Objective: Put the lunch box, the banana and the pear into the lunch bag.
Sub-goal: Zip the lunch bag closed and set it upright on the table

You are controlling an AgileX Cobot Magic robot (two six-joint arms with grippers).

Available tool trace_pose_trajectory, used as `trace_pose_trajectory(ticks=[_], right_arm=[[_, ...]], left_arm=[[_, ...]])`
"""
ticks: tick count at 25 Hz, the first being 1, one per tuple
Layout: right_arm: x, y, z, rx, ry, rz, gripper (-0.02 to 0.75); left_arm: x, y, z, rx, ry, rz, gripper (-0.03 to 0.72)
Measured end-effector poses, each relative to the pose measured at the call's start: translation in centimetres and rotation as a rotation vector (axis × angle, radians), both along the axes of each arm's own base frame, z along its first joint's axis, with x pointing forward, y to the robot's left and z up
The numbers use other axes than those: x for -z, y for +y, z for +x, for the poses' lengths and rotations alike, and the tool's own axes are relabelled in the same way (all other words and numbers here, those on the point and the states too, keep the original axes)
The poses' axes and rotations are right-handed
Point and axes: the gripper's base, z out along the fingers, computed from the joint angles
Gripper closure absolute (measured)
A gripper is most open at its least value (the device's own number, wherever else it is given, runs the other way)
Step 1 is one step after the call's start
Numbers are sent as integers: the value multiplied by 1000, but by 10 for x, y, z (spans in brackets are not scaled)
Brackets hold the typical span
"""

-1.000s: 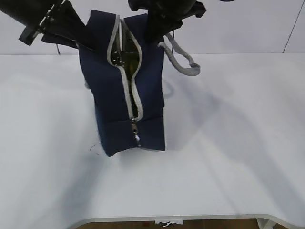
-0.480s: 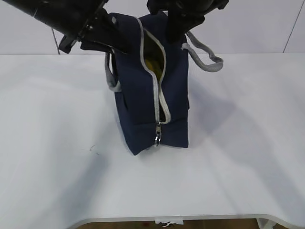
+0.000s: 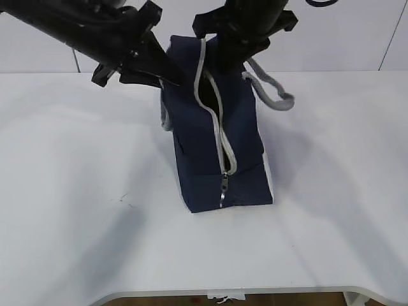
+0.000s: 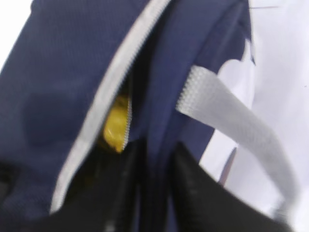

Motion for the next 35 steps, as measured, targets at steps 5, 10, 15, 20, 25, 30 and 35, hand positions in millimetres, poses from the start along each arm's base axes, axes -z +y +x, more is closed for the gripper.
trace_pose_trajectory(ticks=[5,10,15,20,25,30,35], right_arm=[[4,1,2,19,9,7,298],[-8,-1,-3,22,-15,19,266],[-39,-9,-16,26,-86,30,262],[-61,-15,-28,21,-140,36,262],[-86,-21,-43,13,-199,55,262],[-112,-32,-66,17,-257,65,261],[-103,-43,-91,19,-200,29,262]], left_arm=[[2,-1,2,0,4,-6,374],[-18,-3,2,56,-27,-25,209],[-35,-2,-2,135,-49,15,188],[-46,4,-4,134,-88,98,188],[-55,16,-10,118,-142,232,232],[-71,31,-20,85,-202,359,243],[-96,39,-37,69,-270,373,244]])
